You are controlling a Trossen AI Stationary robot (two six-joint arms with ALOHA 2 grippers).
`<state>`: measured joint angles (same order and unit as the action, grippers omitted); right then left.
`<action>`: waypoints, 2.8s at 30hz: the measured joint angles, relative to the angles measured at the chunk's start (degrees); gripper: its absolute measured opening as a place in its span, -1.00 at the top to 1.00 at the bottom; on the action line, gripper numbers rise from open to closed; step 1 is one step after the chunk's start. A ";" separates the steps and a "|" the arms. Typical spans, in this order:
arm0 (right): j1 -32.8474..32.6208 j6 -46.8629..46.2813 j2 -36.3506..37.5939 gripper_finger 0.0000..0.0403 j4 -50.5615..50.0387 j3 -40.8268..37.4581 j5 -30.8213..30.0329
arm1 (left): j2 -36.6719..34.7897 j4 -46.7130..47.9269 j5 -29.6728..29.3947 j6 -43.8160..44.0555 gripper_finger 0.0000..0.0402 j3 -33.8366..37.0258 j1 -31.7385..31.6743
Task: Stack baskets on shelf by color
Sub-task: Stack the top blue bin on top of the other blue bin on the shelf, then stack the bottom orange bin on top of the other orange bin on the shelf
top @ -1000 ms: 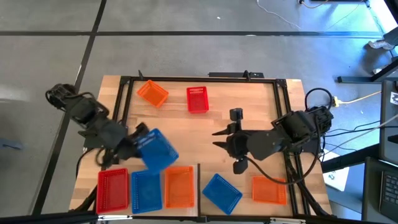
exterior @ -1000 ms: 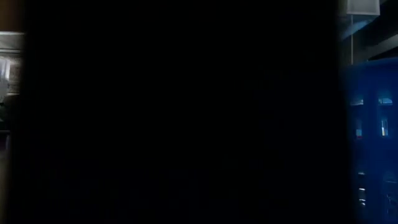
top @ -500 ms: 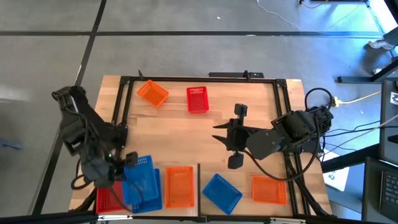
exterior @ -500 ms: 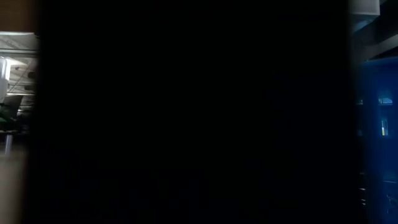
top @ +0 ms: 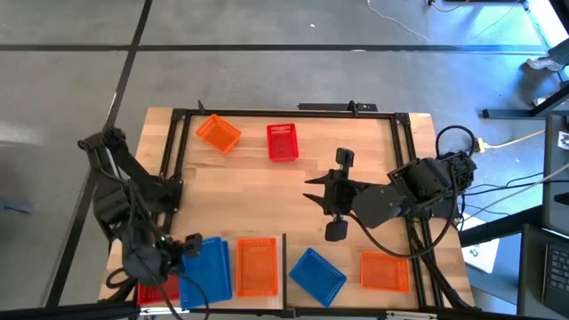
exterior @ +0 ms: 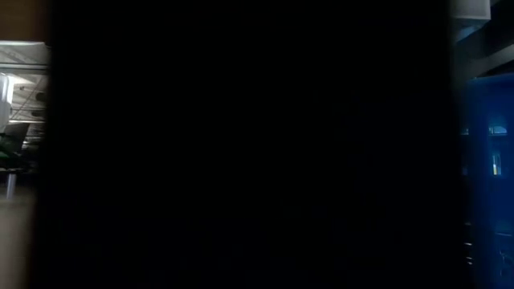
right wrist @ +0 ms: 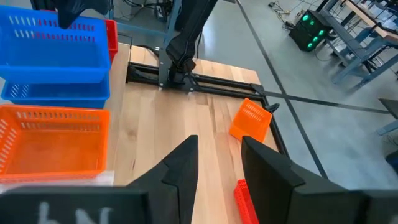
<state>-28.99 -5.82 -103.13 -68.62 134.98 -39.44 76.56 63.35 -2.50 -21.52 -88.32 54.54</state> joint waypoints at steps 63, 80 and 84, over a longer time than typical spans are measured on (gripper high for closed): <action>0.00 -1.64 -0.02 0.39 0.29 0.00 -0.07 | 0.26 -0.13 -6.31 5.32 0.72 0.03 -0.02; 0.81 -15.57 -0.04 0.39 -4.29 0.07 3.56 | -10.58 -2.56 -35.14 26.22 0.71 0.03 -0.47; 4.01 -26.67 -0.04 0.39 -12.96 0.07 3.83 | -13.42 -2.55 -42.96 32.39 0.73 0.03 -2.30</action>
<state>-24.99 -32.50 -103.18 -81.58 135.04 -35.61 63.13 60.81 -45.45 10.87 -88.29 52.25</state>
